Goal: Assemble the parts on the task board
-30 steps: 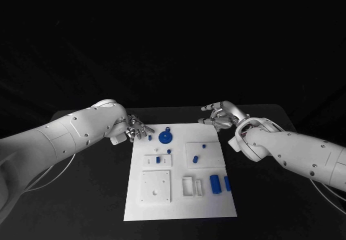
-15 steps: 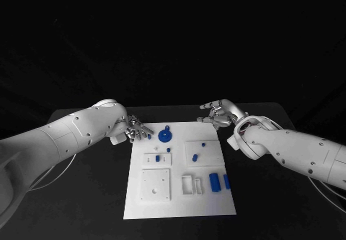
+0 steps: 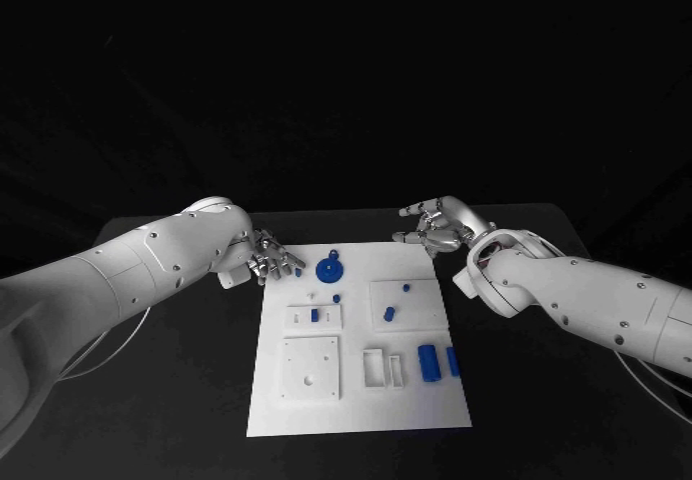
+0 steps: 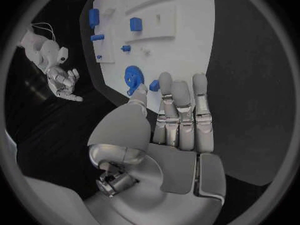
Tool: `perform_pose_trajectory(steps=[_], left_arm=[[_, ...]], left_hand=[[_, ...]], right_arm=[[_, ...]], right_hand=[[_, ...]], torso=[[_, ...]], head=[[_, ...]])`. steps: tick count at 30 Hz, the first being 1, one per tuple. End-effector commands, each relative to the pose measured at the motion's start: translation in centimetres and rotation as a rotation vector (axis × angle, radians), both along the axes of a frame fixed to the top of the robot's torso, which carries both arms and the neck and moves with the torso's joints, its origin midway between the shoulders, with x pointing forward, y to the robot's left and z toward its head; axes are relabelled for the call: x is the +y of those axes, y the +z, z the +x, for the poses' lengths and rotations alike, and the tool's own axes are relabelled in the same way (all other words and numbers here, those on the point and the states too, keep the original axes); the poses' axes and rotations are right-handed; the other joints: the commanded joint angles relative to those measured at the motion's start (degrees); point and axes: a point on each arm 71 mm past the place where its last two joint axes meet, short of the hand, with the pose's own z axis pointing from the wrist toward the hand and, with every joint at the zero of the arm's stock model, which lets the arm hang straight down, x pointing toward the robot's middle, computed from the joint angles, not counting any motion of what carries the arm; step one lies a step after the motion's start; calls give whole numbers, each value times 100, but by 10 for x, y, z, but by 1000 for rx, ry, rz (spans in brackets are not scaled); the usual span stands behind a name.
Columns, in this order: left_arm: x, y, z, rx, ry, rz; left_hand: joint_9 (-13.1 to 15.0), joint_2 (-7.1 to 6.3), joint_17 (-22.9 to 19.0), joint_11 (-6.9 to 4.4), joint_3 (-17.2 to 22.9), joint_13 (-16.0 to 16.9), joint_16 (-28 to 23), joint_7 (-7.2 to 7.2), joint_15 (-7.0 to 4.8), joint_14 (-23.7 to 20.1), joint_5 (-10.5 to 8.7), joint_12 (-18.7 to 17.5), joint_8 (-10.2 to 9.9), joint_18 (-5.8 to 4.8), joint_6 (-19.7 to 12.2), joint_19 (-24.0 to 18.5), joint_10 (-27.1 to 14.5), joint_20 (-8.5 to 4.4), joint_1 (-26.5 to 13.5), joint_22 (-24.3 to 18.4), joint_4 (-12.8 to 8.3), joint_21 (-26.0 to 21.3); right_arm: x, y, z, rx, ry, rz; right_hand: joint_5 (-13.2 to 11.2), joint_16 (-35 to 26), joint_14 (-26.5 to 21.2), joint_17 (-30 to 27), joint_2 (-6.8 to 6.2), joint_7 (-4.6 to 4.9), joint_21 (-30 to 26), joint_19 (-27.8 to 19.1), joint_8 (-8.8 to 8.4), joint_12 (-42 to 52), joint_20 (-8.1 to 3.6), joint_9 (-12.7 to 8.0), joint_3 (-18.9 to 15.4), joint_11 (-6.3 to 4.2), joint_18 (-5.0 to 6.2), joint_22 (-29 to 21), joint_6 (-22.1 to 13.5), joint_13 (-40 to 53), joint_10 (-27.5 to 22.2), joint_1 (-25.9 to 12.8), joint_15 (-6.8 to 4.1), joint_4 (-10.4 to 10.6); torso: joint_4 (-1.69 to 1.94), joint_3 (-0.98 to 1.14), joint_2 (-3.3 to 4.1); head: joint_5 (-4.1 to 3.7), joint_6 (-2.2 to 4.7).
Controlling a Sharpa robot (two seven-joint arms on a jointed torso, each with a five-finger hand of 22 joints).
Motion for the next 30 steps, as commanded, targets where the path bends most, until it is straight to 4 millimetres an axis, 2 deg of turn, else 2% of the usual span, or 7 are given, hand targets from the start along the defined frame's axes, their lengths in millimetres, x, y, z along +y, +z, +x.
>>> perform_pose_trajectory(steps=[1, 17, 26, 30], left_arm=[[-5, -2, -1, 16, -26, -10], [-6, -4, -1, 18, -26, -19], [-8, -4, 0, 11, -23, -35], [-10, -4, 0, 7, -20, -46]], left_hand=[[-9, 73, -9, 25, 19, 5, 19, -20, -8, -40, 19, 14, -18, -55, 38, 27, 9, -16, 10, 98, -44, -36], [-26, 156, -8, 26, 32, 5, 30, -29, -11, -40, 0, 20, -16, -62, 61, 26, 20, -20, 43, 100, -99, -35], [-50, 382, -11, 26, 142, -2, 32, -38, -16, -41, -57, 11, -20, -70, 58, 21, 30, -27, 228, 100, -141, -32], [-64, 412, -16, 25, 139, -7, 26, -36, -15, -40, -63, 2, -20, -70, 51, 19, 30, -27, 304, 100, -121, -30]], right_arm=[[2, 1, -1, -7, 12, 1], [2, 1, 0, -7, 13, 1], [3, 1, 0, -6, 13, 1], [3, 1, 0, -6, 13, 1]], right_hand=[[34, -9, -7, 5, 22, 1, 30, 192, -16, 25, 32, -2, 45, -18, 67, 189, -22, 5, -15, -14, -8, 1], [33, -4, -3, 9, 25, 1, 41, 194, -16, 30, 31, -2, 49, -19, 67, 190, -19, 9, -11, -18, -8, 3], [32, -1, -1, 12, 27, 1, 49, 194, -16, 33, 31, -2, 52, -19, 66, 191, -17, 12, -8, -21, -8, 4], [32, -1, -1, 12, 27, 1, 49, 194, -16, 33, 31, -2, 52, -19, 66, 191, -17, 12, -8, -21, -8, 4]], torso=[[-3, 0, 3], [5, 1, 2], [-1, 0, -2], [2, 2, -1]], head=[[-5, 1], [-26, -19], [-30, -28], [-34, -31]])
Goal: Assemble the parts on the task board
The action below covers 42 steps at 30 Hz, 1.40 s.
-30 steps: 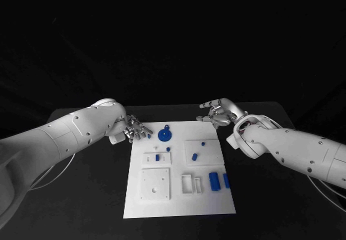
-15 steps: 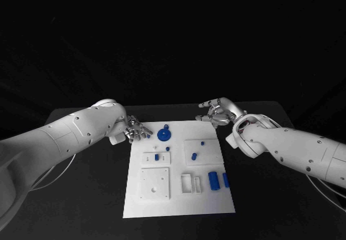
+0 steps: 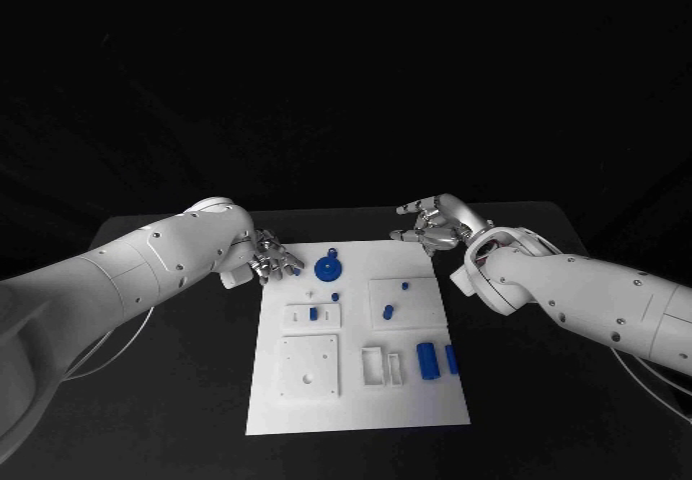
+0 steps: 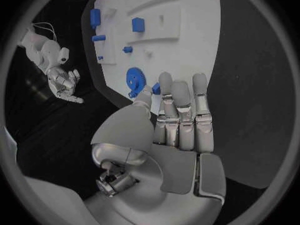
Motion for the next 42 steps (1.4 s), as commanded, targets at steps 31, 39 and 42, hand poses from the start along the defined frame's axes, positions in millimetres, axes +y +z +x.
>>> perform_pose_trajectory(steps=[31, 39, 42], left_arm=[[-3, -1, 0, -3, -9, -42], [-1, 0, 0, -18, -4, -50], [-1, 0, 0, -21, 1, -62]], left_hand=[[52, 209, 11, 6, 699, -40, 41, -56, -50, -30, 1191, -63, -5, -78, 219, -15, 89, -63, 342, 112, -813, 57], [276, -235, 71, -45, 2327, -46, 66, -125, -83, 48, 298, -90, 13, -67, 531, -29, 209, -96, 28, 115, -918, 233], [331, -317, 105, -69, 2373, -37, 105, -169, -88, 75, 431, -65, 22, -70, 669, -17, 245, -102, -24, 115, -912, 265]], right_arm=[[2, 0, 0, -1, 12, -2], [1, 0, 0, 0, 12, -2], [1, 0, 0, 1, 11, 0]], right_hand=[[52, 13, 12, 17, 36, -2, 58, 199, -15, 40, 29, -1, 42, -22, 66, 198, -2, 10, 5, -26, -11, -17], [52, 13, 12, 17, 36, -2, 58, 199, -15, 40, 29, -1, 42, -22, 66, 198, -2, 10, 5, -26, -11, -17], [52, 13, 12, 17, 36, -2, 58, 199, -15, 40, 29, -1, 42, -22, 66, 198, -2, 10, 5, -26, -11, -17]], torso=[[4, 2, -1], [7, 0, -7], [10, 2, -13]], head=[[-4, -7], [1, -10], [0, -9]])
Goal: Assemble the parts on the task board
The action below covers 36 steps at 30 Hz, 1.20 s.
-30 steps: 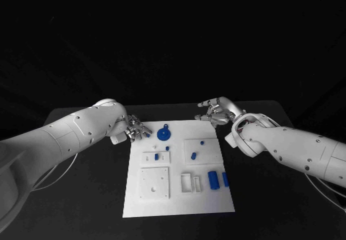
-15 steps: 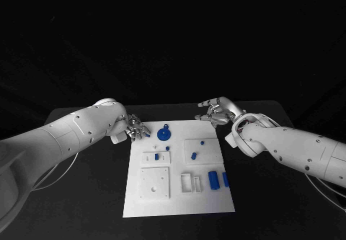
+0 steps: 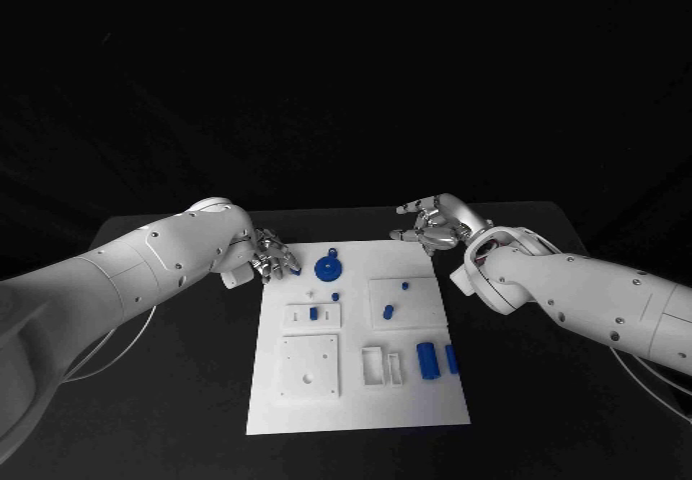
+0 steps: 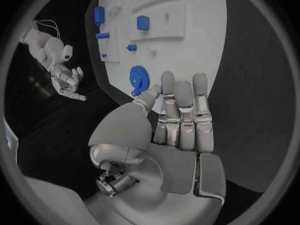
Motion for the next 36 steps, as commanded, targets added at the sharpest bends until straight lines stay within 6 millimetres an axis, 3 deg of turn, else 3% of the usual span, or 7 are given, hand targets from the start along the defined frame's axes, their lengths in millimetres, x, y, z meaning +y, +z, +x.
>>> perform_pose_trajectory(steps=[1, 11, 17, 24, 30, 36], left_arm=[[-2, 1, 0, -15, 3, -28], [1, 2, -11, -32, 21, -89], [7, 4, -25, -71, 28, -123], [14, 6, -45, -99, 31, -149], [15, 2, -62, -110, 21, -158], [15, -6, -80, -122, 1, -149]], left_hand=[[346, -125, 41, -50, 273, 13, 62, -272, -28, 43, 249, 41, -5, -67, 478, 10, 224, -42, -51, 118, -186, 65], [449, -244, 150, -84, 498, 44, 109, -344, -44, 107, 700, 219, -11, -57, 743, 11, 241, -53, -361, 116, -346, 207], [470, -303, 212, -113, 550, 106, 123, -391, -58, 249, 972, 434, -16, -36, 912, 71, 261, -58, -515, 118, -451, 308], [462, -309, 332, -137, 606, 112, 78, -424, -70, 361, 1094, 590, -21, -23, 1022, 94, 267, -65, -650, 113, -573, 409], [458, -296, 428, -150, 619, 120, 63, -440, -78, 408, 1128, 679, -21, -19, 1078, 100, 269, -70, -716, 111, -632, 474], [466, -309, 524, -171, 599, 169, 91, -473, -89, 474, 1122, 815, -21, -20, 1179, 127, 270, -77, -744, 114, -613, 547]], right_arm=[[1, 0, 0, 0, 11, 0], [-2, 0, 0, 2, 6, 2], [-5, 0, 1, 4, -2, 1], [-8, -1, 2, 6, -9, 0], [-10, -1, 2, 7, -12, -1], [-12, -2, 3, 7, -17, -2]], right_hand=[[14, 13, 12, 5, 36, -2, 30, 199, -15, 40, 29, -1, 26, -22, 65, 198, -2, 6, 5, -26, -11, 0], [91, 16, 14, 10, 30, -3, 35, 197, -15, 46, 27, -1, 29, -24, 64, 196, 1, 15, 8, -35, -13, -3], [150, 13, 13, 9, 28, -3, 45, 196, -15, 41, 26, -1, 39, -26, 63, 197, 8, 11, 6, -34, -14, -8], [195, 12, 12, 9, 27, -3, 48, 197, -15, 42, 25, -1, 49, -27, 63, 198, 7, 14, 8, -36, -14, -11], [250, 15, 15, 12, 22, -3, 41, 195, -15, 39, 24, -1, 63, -28, 63, 196, 5, 13, 7, -36, -16, -21], [302, 10, 12, 10, 18, -3, 52, 196, -15, 37, 22, -1, 76, -30, 61, 199, 9, 13, 6, -43, -17, -27]], torso=[[2, 1, -5], [23, -1, -16], [73, -8, -59], [118, -14, -107], [126, -27, -134], [134, -24, -143]], head=[[3, 0], [33, 22], [31, -7], [33, -32], [48, -68], [67, -89]])
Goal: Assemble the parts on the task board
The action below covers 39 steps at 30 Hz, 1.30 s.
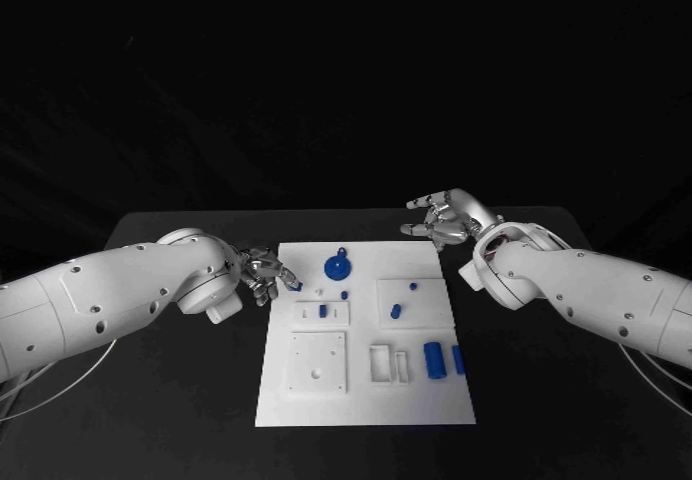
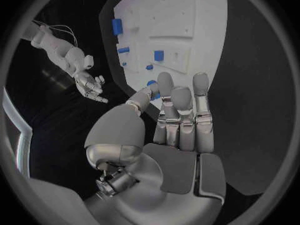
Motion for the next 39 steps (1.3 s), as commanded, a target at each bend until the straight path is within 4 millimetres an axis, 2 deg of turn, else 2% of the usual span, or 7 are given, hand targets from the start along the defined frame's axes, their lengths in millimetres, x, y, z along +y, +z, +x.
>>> perform_pose_trajectory(steps=[1, 7, 16, 24, 39], left_arm=[[-1, 1, -4, -56, 23, -13], [-2, -9, -17, -73, 16, -3], [-12, -22, -28, -85, 5, -2], [-20, -30, -31, -79, -17, 18], [-24, -38, -30, -52, -37, 83]], left_hand=[[16, 37, 36, -96, -23, 27, 19, -480, -1, 46, 17, 61, -6, -21, 1137, 50, 219, 3, -39, 114, -6, 47], [51, 29, 169, -112, -3, 123, 122, -504, -19, 53, 40, 190, -5, -20, 1223, 35, 223, -13, -56, 114, 4, 203], [82, 75, 216, -127, -12, 188, 166, -523, -31, 86, -59, 275, -2, -18, 1270, 29, 221, -22, -63, 112, 67, 306], [116, 105, 257, -136, -34, 246, 220, -543, -30, 108, -131, 363, 3, -18, 1327, 22, 221, -16, -73, 110, 132, 363], [166, 137, 315, -144, -8, 307, 289, -554, -31, 97, -118, 429, 3, -10, 1359, 1, 219, -13, -94, 109, 140, 438]], right_arm=[[0, 0, 0, 1, 12, -1], [-1, -1, 0, 1, 10, -1], [-2, -1, 1, 2, 6, -3], [-3, -1, 1, 2, 6, -3], [-3, -1, 1, 3, 5, -3]], right_hand=[[36, 9, 12, 6, 18, -3, 32, 196, -15, 9, 22, -1, 45, -30, 61, 199, 9, 3, 6, -43, -17, 4], [65, 11, 14, 8, 16, -3, 30, 195, -15, 11, 22, -1, 53, -31, 61, 198, 14, 6, 7, -48, -17, 0], [89, 8, 12, 6, 15, -3, 29, 195, -15, 6, 21, -1, 66, -31, 61, 197, 12, 4, 4, -54, -19, -6], [114, 5, 12, 5, 13, -3, 29, 194, -16, 6, 21, -1, 77, -32, 60, 197, 13, 5, 6, -60, -19, -11], [127, 8, 13, 8, 11, -4, 25, 193, -14, 5, 21, 0, 82, -32, 60, 196, 22, 5, 5, -64, -19, -14]], torso=[[6, 2, -8], [2, 4, 0], [-14, 5, 12], [-13, 10, 15], [-11, 9, 15]], head=[[16, -9], [34, -13], [43, -27], [27, -48], [21, -76]])
